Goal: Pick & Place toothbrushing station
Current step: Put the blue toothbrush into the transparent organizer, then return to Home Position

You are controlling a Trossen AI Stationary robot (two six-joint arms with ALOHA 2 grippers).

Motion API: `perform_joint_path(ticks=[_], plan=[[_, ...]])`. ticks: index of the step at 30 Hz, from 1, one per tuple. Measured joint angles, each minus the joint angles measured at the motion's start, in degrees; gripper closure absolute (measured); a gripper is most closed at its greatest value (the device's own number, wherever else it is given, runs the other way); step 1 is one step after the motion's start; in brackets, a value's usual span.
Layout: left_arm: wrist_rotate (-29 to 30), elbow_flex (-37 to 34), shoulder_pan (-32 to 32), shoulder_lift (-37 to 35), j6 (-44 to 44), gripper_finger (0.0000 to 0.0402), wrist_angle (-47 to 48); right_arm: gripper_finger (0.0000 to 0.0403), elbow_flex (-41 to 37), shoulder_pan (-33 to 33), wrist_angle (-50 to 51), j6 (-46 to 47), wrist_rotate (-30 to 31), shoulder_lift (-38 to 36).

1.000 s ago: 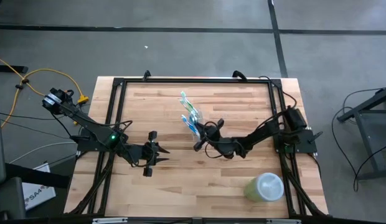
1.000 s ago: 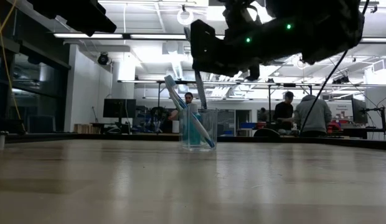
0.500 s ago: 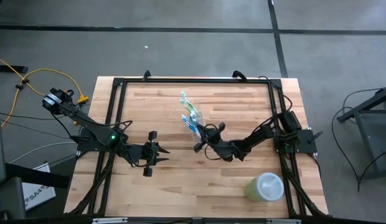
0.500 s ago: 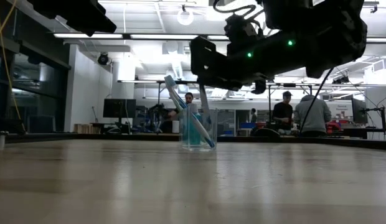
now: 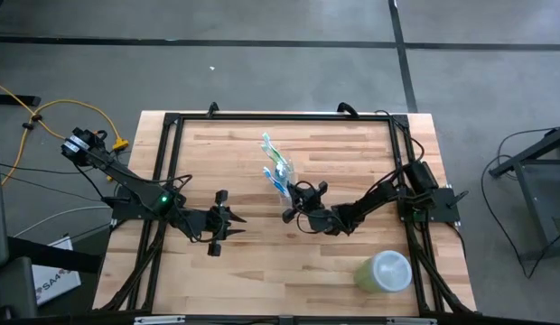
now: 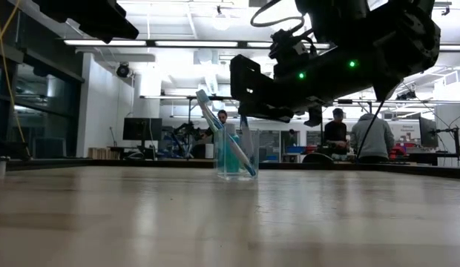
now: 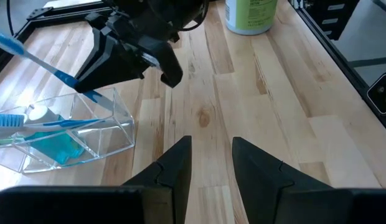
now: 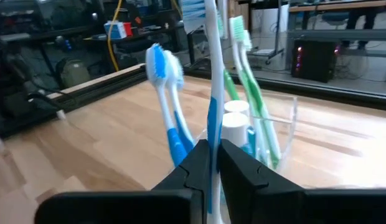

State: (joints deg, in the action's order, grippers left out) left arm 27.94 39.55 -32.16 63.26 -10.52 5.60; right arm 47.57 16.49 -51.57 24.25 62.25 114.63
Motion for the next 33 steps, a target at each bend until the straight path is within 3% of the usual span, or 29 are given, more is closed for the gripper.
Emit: perform_joint_path(ticks=[10, 16, 33], plan=[[0.00, 0.00, 0.00, 0.00, -0.22, 0.0291, -0.02, 0.0377, -0.02, 0.02, 0.29, 0.17, -1.40, 0.00], [0.00, 0.00, 0.00, -0.01, -0.28, 0.0291, -0.02, 0.0374, -0.02, 0.02, 0.86, 0.20, -5.75, 0.00], [0.00, 0.00, 0.00, 0.00, -0.44, 0.0291, -0.02, 0.0366, -0.02, 0.02, 3.41, 1.10, -5.21, 0.00]])
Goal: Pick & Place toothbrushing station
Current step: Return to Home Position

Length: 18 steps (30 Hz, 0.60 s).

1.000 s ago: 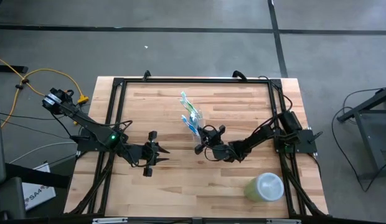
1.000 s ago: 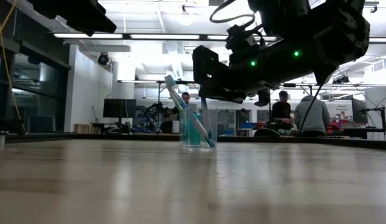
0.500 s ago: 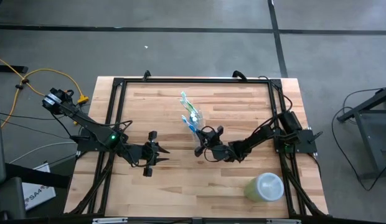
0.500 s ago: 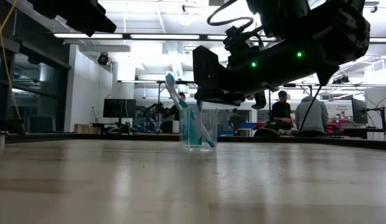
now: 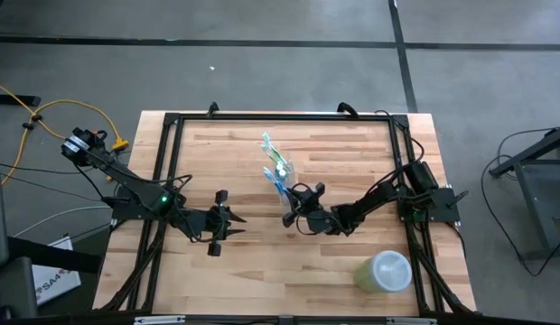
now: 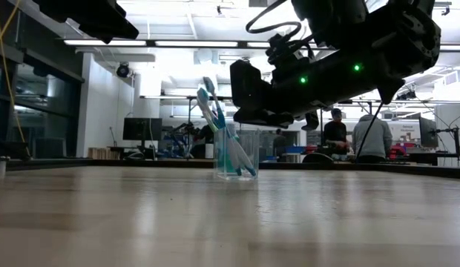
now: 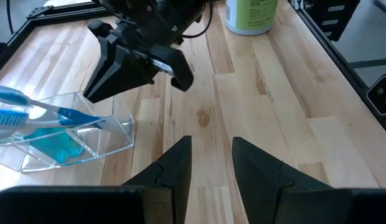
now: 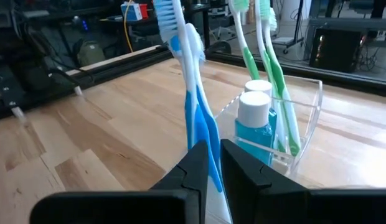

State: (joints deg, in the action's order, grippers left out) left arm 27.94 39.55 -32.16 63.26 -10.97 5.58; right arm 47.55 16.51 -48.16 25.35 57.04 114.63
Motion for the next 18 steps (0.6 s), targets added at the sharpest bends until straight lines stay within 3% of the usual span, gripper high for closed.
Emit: perform_joint_path(ticks=[18], plan=[[-0.01, 0.00, 0.00, -0.02, 0.01, 0.0291, 0.00, 0.0366, 0.00, 0.70, -7.83, -12.98, 3.35, -2.13]])
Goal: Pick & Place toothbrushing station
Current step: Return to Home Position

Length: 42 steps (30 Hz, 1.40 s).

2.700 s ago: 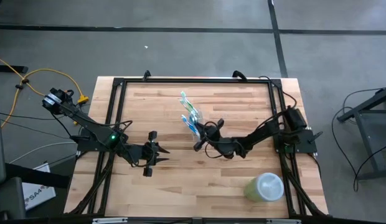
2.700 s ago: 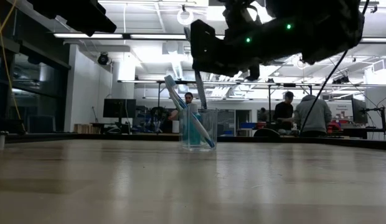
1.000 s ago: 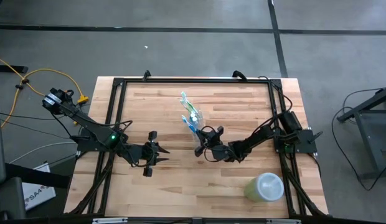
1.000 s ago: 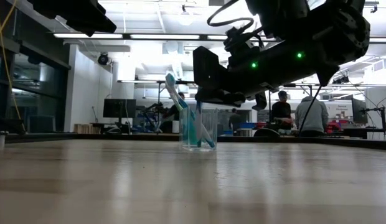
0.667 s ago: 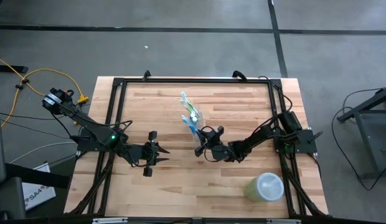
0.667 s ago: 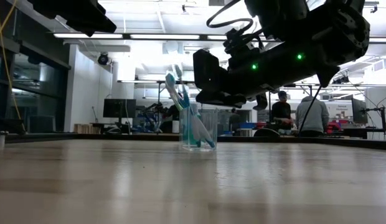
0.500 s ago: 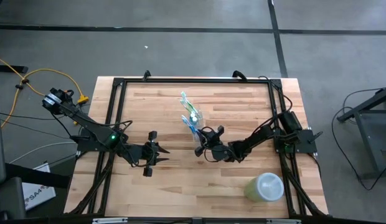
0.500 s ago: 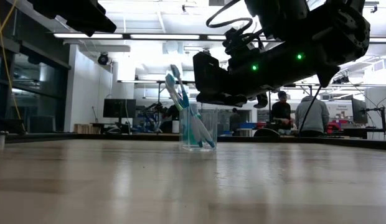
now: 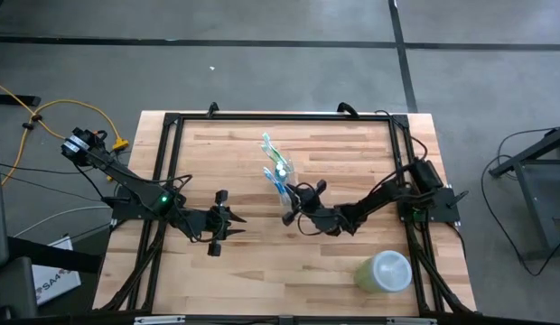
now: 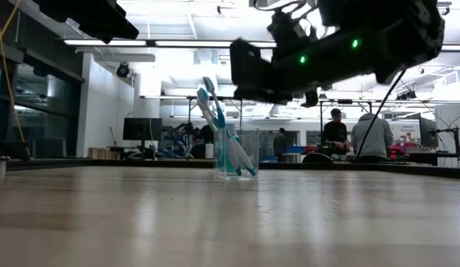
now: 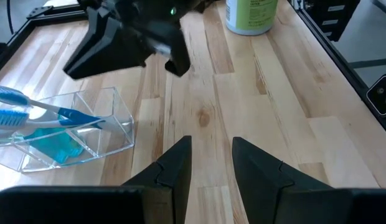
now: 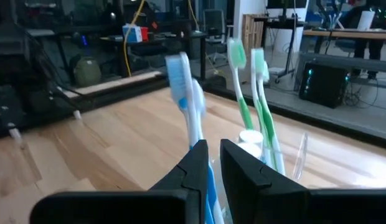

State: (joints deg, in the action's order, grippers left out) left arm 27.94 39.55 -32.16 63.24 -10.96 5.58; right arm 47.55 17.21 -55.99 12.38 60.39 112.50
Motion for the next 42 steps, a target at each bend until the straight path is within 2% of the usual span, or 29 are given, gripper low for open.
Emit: perform_joint_path(ticks=[8, 14, 22, 29, 31, 33, 36, 40, 42], plan=[[-0.02, 0.00, 0.00, 0.02, 0.04, 0.0291, 0.00, 0.0366, 0.02, 3.13, 0.01, -3.83, 0.90, -5.65], [-0.02, 0.00, 0.00, 0.02, 1.47, 0.0291, 0.00, 0.0366, 0.07, 6.42, -0.29, -4.73, -2.22, -10.21], [-0.04, 0.02, 0.00, 0.02, 0.62, 0.0291, -0.42, 0.0366, 0.07, 12.35, 0.02, -5.21, -1.92, -13.82], [-0.04, 0.02, 0.00, 0.02, 0.56, 0.0291, -0.28, 0.0366, 0.04, 16.97, 0.17, -17.56, 8.78, -14.80], [-0.05, 0.02, 0.00, 0.01, 0.25, 0.0291, -0.28, 0.0366, 0.02, 18.35, 0.17, -18.22, 12.23, -14.77], [-0.07, 0.02, 0.00, 0.02, -0.75, 0.0291, -0.28, 0.0366, 0.02, 19.75, -0.02, -16.52, 13.20, -14.81], [-2.18, 0.02, 0.00, 0.02, 0.08, 0.0291, -0.20, 0.0366, 0.02, 21.36, 0.01, -16.15, 10.98, -14.79], [-9.61, 0.02, 0.41, -0.03, 3.54, 0.0291, -1.22, 0.0366, -0.47, 22.48, 0.14, -17.11, 5.38, -16.10], [-13.63, 0.04, 1.42, -0.16, 4.60, 0.0291, -1.78, 0.0366, -1.73, 22.04, -0.01, -16.72, 0.63, -17.87]])
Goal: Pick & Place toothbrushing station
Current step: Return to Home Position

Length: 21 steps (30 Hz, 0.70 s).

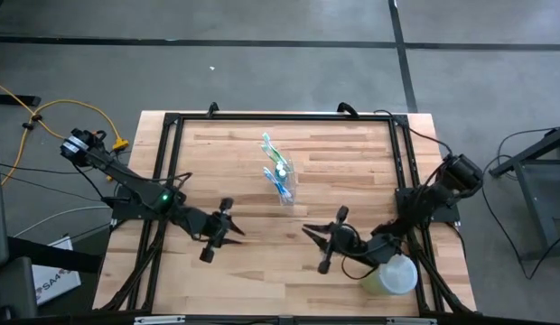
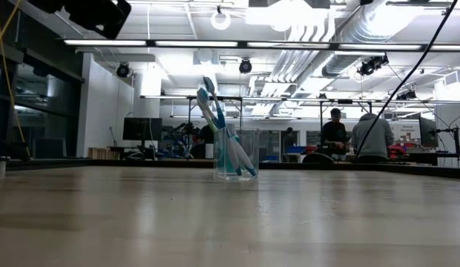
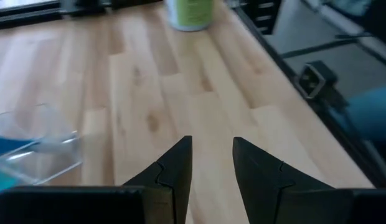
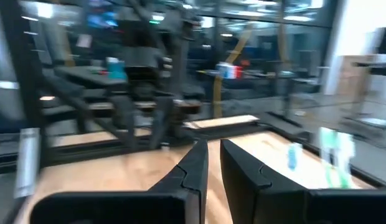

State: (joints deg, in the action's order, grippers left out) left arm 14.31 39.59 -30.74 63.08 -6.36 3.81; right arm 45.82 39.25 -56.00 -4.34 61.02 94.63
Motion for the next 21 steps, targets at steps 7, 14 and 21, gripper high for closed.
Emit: perform_joint_path(ticks=[7, 14, 21], plan=[[-16.46, 0.00, 5.25, -1.60, 5.23, 0.0291, 0.22, 0.0366, -7.50, -4.83, 0.05, 5.89, -18.66, -7.95], [-33.06, 0.00, 11.34, -5.09, 9.98, 0.0291, 4.08, 0.0366, -15.87, -9.03, -0.69, 11.89, -28.19, -14.18], [-36.58, -0.68, 14.51, -8.60, 12.18, 0.0291, 6.90, 0.0366, -24.79, -9.77, -9.18, 12.95, -30.08, -18.96]])
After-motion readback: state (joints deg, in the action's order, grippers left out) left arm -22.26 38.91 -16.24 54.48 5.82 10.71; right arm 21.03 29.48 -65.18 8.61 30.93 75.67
